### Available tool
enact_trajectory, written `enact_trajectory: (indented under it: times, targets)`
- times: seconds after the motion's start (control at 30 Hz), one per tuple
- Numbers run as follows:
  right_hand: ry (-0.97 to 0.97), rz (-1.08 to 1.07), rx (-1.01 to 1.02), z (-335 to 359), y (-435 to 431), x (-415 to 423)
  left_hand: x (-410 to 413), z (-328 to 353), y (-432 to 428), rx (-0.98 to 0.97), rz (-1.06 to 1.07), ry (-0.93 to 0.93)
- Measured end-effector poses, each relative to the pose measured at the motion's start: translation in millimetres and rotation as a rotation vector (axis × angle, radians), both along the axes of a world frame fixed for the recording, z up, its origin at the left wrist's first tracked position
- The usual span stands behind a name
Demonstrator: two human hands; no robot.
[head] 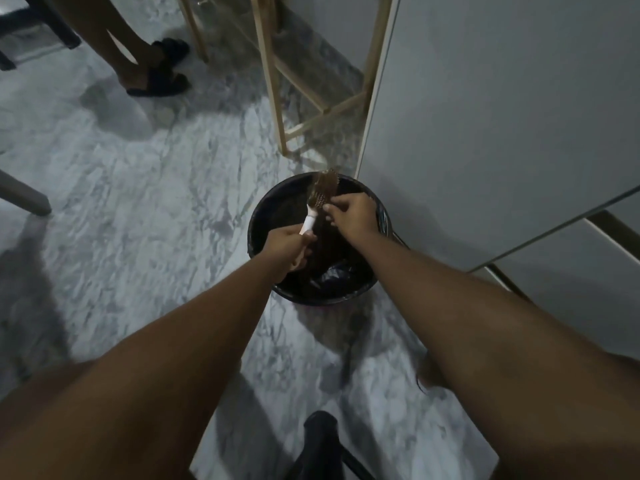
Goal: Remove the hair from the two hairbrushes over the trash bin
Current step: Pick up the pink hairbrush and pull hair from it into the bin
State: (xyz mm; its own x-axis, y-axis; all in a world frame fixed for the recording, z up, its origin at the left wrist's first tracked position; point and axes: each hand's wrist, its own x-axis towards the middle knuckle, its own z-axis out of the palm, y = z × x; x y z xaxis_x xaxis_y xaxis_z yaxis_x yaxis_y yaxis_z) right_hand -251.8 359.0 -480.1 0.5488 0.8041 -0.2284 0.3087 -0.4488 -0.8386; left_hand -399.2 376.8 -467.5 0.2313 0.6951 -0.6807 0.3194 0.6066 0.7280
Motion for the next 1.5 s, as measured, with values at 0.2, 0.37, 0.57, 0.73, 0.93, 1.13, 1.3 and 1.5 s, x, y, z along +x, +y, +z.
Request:
enact_trajectory:
  times: [0.2,0.37,0.57,0.73,0.93,1.13,1.3,1.5]
  targets:
    - [0.054,-0.06,0.041,-18,2,-3,-5,-21,2,0.005,0.086,-0.017]
    - [0.025,-0.172,0.146,-12,2,-8,-13,-33,4,-0.048,0.276,0.005]
    - [-0.122,-0.396,0.294,-8,-8,-4,-10,-33,5,-0.089,0.3,-0.042]
    - [-0.118,0.024,-0.404,-22,-34,1,-12,-27,2,-0.208,0.225,-0.123]
    - [0.113,-0.075,-0.033,-24,-25,-14,-25,-29,-6,-0.176,0.112,-0.139]
    - [-0.017,-0.062,0.133,-21,-6,-17,-27,-29,-8,-0.126,0.026,-0.147]
    - [-0.024,-0.144,0.216,-21,-6,-13,-26,-29,-6,-0.058,0.01,-0.137]
    - [-0.049,-0.305,0.436,4,-4,-5,-23,-29,-8,-0.071,0.141,-0.149]
